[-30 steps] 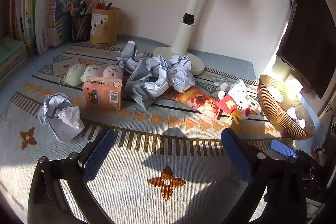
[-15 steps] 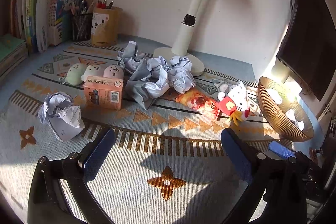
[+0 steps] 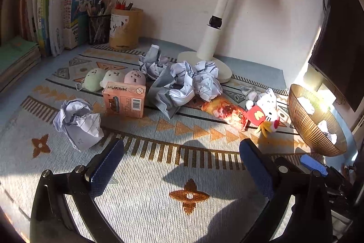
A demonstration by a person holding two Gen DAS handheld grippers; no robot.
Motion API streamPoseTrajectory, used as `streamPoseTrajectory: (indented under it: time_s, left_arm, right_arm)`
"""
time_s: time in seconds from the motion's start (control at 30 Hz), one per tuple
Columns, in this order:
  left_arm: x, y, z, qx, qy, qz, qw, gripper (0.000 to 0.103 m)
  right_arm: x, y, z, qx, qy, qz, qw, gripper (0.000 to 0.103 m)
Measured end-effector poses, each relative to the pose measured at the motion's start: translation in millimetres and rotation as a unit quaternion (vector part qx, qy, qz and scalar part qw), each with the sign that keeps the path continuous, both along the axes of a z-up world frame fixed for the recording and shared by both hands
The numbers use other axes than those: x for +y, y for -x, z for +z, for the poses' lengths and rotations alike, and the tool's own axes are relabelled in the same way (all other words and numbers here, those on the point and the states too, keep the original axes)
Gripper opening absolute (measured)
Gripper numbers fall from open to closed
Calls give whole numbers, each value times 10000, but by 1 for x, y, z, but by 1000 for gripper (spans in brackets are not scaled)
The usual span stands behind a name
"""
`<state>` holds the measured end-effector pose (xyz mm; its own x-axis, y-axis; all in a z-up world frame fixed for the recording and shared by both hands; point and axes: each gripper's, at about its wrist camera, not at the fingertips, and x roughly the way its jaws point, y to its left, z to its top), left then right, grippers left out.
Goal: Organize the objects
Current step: 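Move the right gripper back toward the pink snack box, then grasp the pink snack box with the right gripper and lift it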
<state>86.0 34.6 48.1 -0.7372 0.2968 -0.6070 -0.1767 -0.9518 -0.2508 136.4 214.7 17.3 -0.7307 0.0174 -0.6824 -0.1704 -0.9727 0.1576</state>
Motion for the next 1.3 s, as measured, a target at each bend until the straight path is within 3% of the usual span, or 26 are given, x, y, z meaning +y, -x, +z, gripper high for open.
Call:
streamPoseTrajectory:
  time_s: [0.07,0.17,0.27,0.33,0.53,0.6,0.67,0.73,0.8,0.87,0.93,0.97,1.0,1.03,1.1,1.3]
  left_arm:
    - [-22,-8,4,-79,-345,43,9994,102]
    - [-66,-13,9,-114,-598,344,9976,102]
    - [-106,-4,11,-256,-499,600,9966,102]
    - [-121,9,6,-528,-478,440,9965,102]
    - [-114,48,-18,-970,-290,60,9948,102]
    - [-103,57,-20,-946,-23,138,9954,101]
    - [-98,62,-21,-866,54,132,9961,100]
    - [-101,66,-24,-919,-42,143,9957,94]
    - [-104,70,-31,-1127,-155,83,9935,71]
    - [-104,70,-31,-1085,-133,81,9940,64]
    - [-103,70,-31,-1087,-128,82,9940,61]
    - [-102,69,-31,-1078,-106,94,9941,60]
    - [-101,69,-32,-1077,-45,102,9941,60]
    - [-100,68,-31,-1045,-6,104,9945,59]
    - [-98,66,-29,-976,73,116,9951,57]
    - [-91,41,-10,-310,-23,-256,9992,54]
  right_arm:
    - [-9,3,14,28,105,192,9998,83]
    - [-45,14,43,291,-187,789,9963,84]
    - [-81,40,53,283,-116,1383,9899,84]
    - [-103,58,50,162,-2,1647,9862,83]
    - [-148,111,41,-89,-77,2617,9651,72]
    - [-154,129,35,-279,-51,2974,9543,69]
    - [-162,141,28,-375,-338,3252,9443,69]
    - [-171,151,21,-471,-519,3604,9302,69]
    - [-178,161,12,-632,-600,3835,9194,69]
    - [-185,169,1,-799,-733,3970,9114,68]
    - [-192,171,-8,-892,-772,4119,9036,50]
    - [-194,170,-11,-930,-760,4140,9023,30]
    - [-193,167,-13,-946,-706,4150,9021,22]
    - [-192,164,-12,-892,-715,4100,9049,21]
    - [-184,155,-9,-789,-685,3851,9169,18]
    - [-122,83,28,-365,287,3000,9528,18]
